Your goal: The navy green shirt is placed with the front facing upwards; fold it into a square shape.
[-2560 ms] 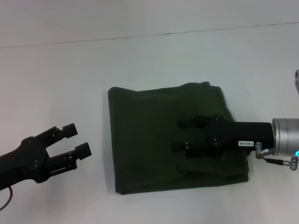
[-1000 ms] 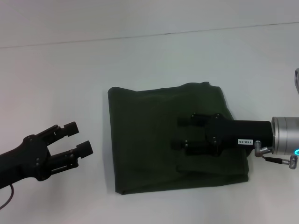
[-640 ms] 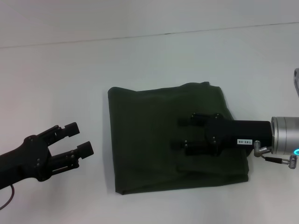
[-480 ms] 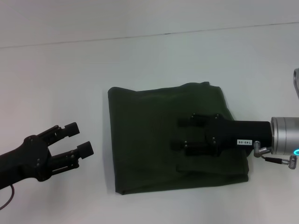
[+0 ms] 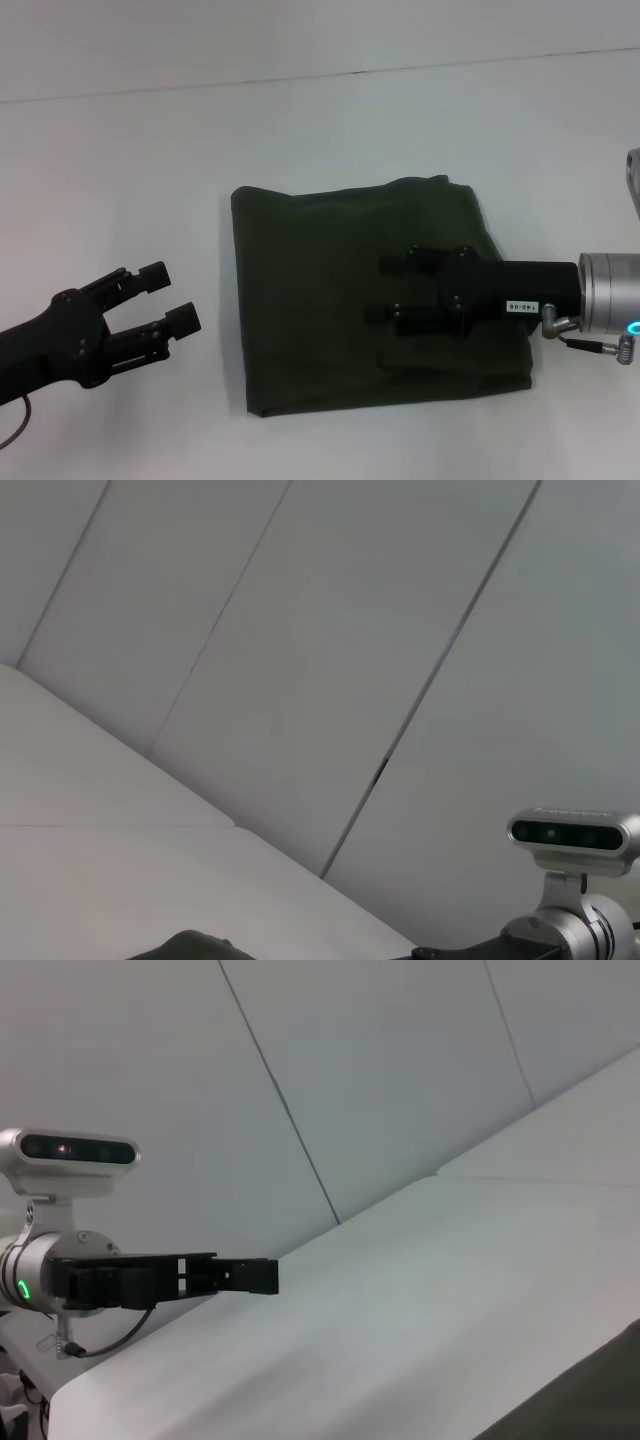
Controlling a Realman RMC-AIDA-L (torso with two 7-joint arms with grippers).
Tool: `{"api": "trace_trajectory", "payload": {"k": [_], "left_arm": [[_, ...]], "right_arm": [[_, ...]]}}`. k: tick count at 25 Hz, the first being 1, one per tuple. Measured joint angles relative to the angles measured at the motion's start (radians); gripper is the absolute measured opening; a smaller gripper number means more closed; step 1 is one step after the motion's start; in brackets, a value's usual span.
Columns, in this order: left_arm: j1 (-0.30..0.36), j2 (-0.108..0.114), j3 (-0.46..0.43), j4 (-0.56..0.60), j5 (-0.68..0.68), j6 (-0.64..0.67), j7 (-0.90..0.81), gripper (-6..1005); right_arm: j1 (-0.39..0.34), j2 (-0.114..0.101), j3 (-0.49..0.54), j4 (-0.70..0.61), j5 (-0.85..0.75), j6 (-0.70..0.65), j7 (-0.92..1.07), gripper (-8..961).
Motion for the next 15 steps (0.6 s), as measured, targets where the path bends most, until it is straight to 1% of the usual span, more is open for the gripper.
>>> {"api": "trace_trajectory", "payload": {"k": [15], "left_arm": [[0.0, 0.0, 0.002, 0.002, 0.001, 0.0, 0.0, 917]], "right_arm": [[0.001, 0.0, 0.0, 0.002, -0.001, 0.0, 0.001, 899]]}}
